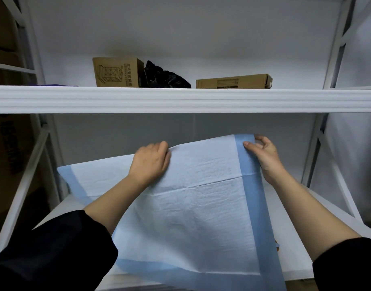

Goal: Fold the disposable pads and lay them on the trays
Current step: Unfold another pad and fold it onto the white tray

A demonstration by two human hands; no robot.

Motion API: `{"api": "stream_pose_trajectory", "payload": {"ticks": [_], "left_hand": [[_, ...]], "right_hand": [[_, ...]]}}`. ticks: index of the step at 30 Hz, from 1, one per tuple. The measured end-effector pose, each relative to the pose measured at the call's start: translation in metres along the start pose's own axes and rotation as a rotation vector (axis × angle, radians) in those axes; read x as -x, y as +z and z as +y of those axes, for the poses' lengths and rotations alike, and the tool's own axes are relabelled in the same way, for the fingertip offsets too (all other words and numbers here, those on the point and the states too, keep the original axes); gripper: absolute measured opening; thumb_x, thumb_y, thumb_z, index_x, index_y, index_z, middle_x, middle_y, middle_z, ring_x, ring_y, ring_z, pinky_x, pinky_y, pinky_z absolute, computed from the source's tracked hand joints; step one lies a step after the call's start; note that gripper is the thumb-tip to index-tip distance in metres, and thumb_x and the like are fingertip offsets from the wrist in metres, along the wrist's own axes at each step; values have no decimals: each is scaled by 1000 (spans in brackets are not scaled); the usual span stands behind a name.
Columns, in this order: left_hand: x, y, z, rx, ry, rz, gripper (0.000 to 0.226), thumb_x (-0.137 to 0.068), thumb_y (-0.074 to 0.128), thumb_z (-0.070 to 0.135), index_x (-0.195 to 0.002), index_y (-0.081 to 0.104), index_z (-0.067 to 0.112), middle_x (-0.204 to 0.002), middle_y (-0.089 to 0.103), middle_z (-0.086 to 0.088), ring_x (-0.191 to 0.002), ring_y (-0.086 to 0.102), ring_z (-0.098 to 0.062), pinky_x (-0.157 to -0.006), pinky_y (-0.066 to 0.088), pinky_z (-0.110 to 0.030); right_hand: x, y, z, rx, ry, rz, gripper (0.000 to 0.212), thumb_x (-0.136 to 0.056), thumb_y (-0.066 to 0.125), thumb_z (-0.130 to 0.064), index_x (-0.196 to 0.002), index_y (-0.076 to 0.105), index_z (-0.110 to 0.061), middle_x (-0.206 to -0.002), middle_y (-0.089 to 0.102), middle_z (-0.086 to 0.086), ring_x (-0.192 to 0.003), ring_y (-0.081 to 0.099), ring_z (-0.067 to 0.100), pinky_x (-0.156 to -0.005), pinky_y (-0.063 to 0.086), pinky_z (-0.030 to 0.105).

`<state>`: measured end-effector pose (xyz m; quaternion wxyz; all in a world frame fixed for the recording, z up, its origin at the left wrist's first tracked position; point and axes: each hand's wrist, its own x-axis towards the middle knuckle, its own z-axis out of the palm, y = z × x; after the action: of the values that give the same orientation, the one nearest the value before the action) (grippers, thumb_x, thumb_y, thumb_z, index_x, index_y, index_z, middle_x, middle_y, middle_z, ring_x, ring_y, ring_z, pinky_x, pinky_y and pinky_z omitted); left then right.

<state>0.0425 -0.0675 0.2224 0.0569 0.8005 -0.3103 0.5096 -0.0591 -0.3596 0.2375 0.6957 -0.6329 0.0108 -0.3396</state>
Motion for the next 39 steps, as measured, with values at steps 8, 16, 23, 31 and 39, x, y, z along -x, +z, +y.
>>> {"api": "stream_pose_trajectory", "payload": {"ticks": [8, 16, 23, 31, 39], "left_hand": [[-5, -5, 14, -64, 49, -4, 28, -91, 38, 29, -70, 49, 14, -55, 49, -1, -37, 46, -22, -41, 4, -16], [-18, 2, 44, -77, 153, 37, 14, -80, 59, 20, -79, 46, 17, -50, 49, 1, -34, 46, -21, -39, 15, -18], [-6, -1, 24, -89, 97, 51, 34, -85, 38, 42, -72, 54, 15, -54, 56, 1, -39, 54, -21, -39, 20, -19], [26, -1, -27, -65, 1, 48, 29, -89, 37, 30, -71, 52, 13, -59, 55, -4, -50, 55, -28, -38, 35, -28], [12, 0, -3, -98, 51, 14, 29, -88, 38, 36, -71, 54, 18, -61, 55, 0, -50, 57, -22, -38, 23, -22]], "right_hand": [[1, 12, 9, 413, -296, 247, 48, -85, 63, -8, -129, 46, -14, -118, 53, 3, -109, 53, 18, -90, 43, 23], [20, 76, 15, 1347, -978, -312, 42, -86, 46, -39, -119, 58, -16, -113, 64, 2, -111, 56, 22, -101, 27, 34], [17, 74, 13, 1364, -729, -385, 23, -98, 42, -33, -95, 55, -14, -100, 60, 5, -98, 57, 27, -82, 38, 35], [5, 60, 25, 1439, -729, -218, 24, -94, 40, -28, -88, 56, -11, -88, 61, 7, -86, 59, 29, -74, 39, 36], [24, 118, 40, 1428, -1032, -172, 29, -89, 40, -40, -84, 59, -19, -72, 61, -1, -65, 59, 21, -58, 41, 32]]}}
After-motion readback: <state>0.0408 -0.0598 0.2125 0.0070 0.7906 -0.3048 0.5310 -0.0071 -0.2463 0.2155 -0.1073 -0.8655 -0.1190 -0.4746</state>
